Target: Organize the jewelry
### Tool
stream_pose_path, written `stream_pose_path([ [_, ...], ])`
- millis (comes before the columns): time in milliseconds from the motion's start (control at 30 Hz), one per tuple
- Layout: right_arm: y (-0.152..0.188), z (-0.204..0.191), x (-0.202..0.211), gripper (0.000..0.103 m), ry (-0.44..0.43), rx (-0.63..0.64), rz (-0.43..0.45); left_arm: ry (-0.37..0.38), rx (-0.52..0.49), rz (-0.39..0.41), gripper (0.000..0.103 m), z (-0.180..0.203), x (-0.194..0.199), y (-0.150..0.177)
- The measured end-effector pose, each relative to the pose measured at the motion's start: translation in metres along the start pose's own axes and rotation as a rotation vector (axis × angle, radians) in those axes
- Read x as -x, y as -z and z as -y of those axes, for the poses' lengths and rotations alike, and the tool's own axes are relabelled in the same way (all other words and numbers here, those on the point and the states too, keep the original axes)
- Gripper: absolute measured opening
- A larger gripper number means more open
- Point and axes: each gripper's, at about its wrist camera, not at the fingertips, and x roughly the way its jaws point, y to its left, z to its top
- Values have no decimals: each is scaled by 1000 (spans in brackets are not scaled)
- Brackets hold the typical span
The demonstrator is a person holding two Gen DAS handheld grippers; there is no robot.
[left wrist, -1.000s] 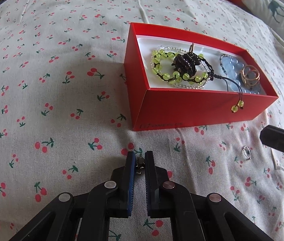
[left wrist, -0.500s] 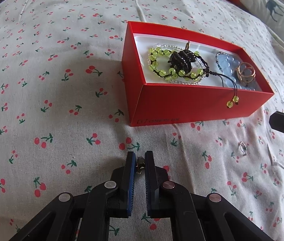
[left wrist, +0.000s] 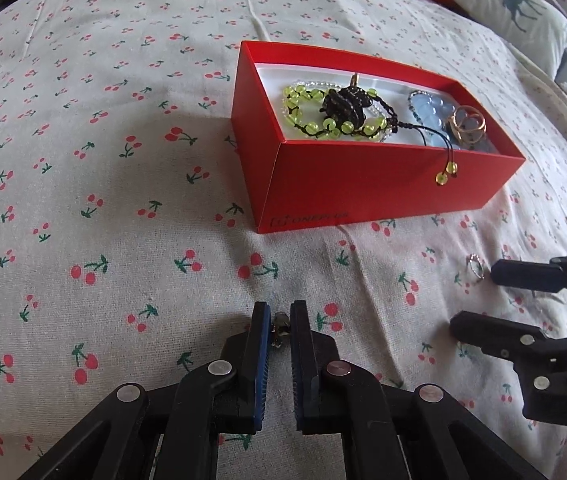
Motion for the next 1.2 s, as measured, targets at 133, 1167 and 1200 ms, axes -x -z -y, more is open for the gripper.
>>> stream_pose_path([
  [133,-2,1,-5,64,-15,-11,10,8,-6,9,29,-3,0,0],
  [1167,-11,16,-5,10,-28,-10,-9,-33,-120,-24,3,12,-3,5],
  [1200,-11,16,-5,7,-30,-10,-11,-36,-117,-25,2,11,-3,4],
])
